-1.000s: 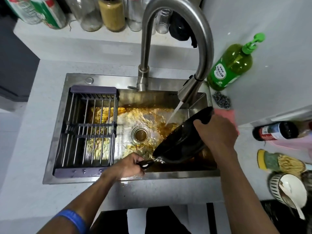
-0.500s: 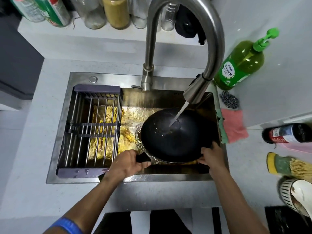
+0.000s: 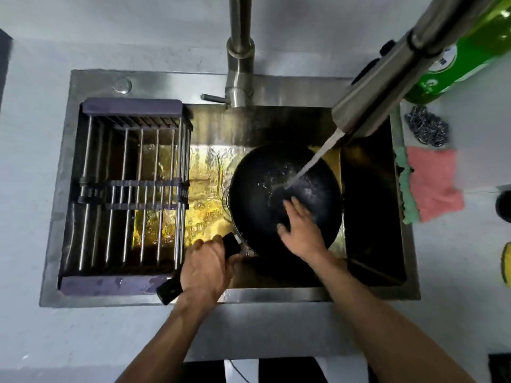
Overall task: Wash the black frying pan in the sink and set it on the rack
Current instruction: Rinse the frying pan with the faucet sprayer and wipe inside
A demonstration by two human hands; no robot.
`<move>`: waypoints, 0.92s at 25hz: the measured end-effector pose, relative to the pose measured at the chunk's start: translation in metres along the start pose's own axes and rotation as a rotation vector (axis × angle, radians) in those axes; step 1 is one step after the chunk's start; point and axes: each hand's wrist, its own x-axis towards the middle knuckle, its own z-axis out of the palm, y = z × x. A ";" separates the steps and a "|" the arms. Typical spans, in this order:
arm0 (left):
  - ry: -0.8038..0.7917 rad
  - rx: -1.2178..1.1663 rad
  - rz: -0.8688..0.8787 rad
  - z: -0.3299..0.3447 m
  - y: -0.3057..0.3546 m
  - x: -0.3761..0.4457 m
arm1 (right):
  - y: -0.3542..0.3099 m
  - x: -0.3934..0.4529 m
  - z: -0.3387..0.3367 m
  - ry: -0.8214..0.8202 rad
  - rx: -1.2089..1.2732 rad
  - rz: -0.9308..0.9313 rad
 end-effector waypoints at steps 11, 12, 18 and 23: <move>-0.024 -0.104 -0.006 0.014 -0.010 0.014 | 0.007 0.071 0.051 0.055 0.042 0.189; -0.026 -0.099 -0.005 0.013 -0.010 0.015 | 0.009 0.070 0.050 0.076 -0.014 0.243; -0.068 -0.103 -0.012 0.011 -0.009 0.014 | 0.013 0.079 0.047 0.090 0.019 0.222; -0.076 -0.148 -0.012 0.013 -0.013 0.015 | -0.059 0.081 0.039 0.090 -0.104 -0.029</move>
